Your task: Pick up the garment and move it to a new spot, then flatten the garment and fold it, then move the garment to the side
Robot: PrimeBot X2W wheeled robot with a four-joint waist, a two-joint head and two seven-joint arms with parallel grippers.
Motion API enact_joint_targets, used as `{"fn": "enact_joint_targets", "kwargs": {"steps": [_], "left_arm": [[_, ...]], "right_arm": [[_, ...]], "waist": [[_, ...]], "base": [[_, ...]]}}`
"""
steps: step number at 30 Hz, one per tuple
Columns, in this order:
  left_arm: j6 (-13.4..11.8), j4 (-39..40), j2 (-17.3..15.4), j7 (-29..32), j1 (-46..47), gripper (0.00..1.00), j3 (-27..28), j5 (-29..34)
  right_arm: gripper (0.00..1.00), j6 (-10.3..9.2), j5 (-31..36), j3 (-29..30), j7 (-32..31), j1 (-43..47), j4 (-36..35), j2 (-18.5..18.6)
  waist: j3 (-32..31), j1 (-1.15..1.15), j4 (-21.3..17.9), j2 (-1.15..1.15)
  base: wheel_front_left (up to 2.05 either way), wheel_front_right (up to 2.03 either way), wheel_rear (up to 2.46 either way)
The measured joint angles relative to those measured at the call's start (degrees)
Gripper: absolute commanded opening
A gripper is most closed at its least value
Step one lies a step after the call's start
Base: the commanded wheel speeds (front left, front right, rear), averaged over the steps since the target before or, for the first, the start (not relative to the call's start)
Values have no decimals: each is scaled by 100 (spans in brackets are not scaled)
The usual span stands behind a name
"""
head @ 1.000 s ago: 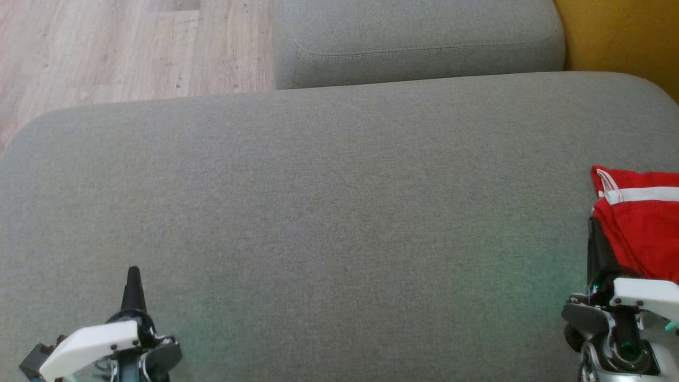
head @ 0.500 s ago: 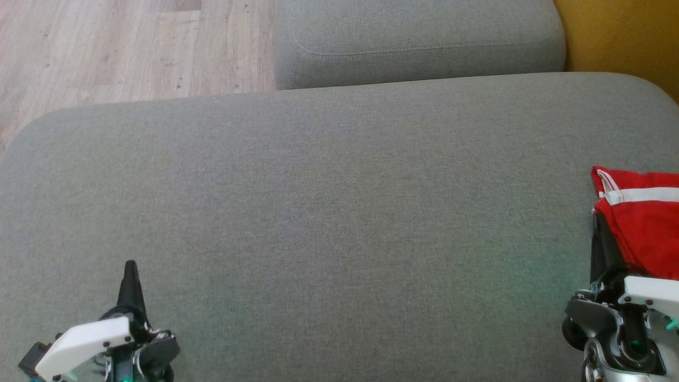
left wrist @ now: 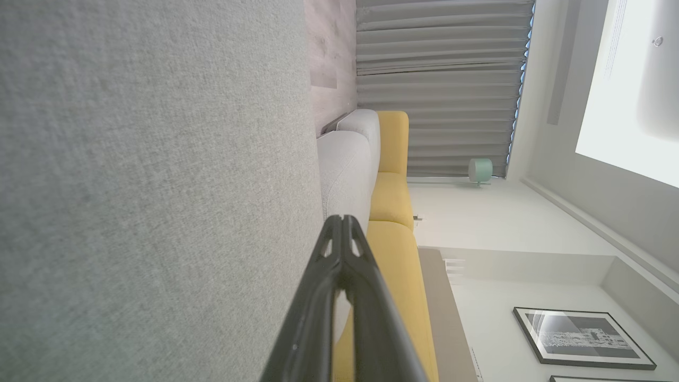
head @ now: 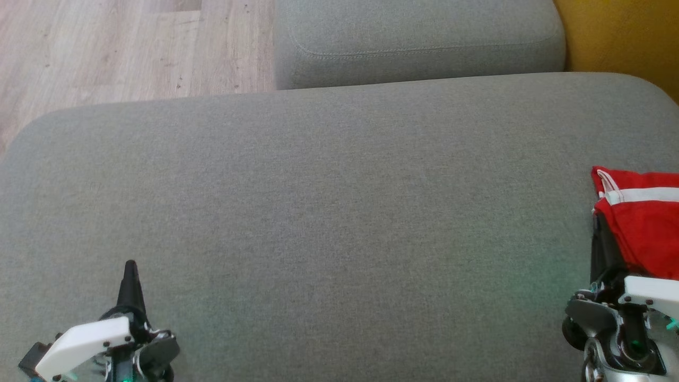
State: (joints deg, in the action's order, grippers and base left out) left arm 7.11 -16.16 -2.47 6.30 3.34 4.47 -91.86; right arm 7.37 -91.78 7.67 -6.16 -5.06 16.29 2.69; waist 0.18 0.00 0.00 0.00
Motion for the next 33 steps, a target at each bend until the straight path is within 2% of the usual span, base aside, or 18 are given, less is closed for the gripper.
{"fn": "enact_joint_targets", "kwargs": {"steps": [33], "left_arm": [[0, 0, 1, 0, 0, 0, 1, 0]], "right_arm": [[0, 0, 0, 0, 1, 0, -2, 0]], "waist": [[0, 0, 0, 0]], "base": [[0, 0, 0]]}}
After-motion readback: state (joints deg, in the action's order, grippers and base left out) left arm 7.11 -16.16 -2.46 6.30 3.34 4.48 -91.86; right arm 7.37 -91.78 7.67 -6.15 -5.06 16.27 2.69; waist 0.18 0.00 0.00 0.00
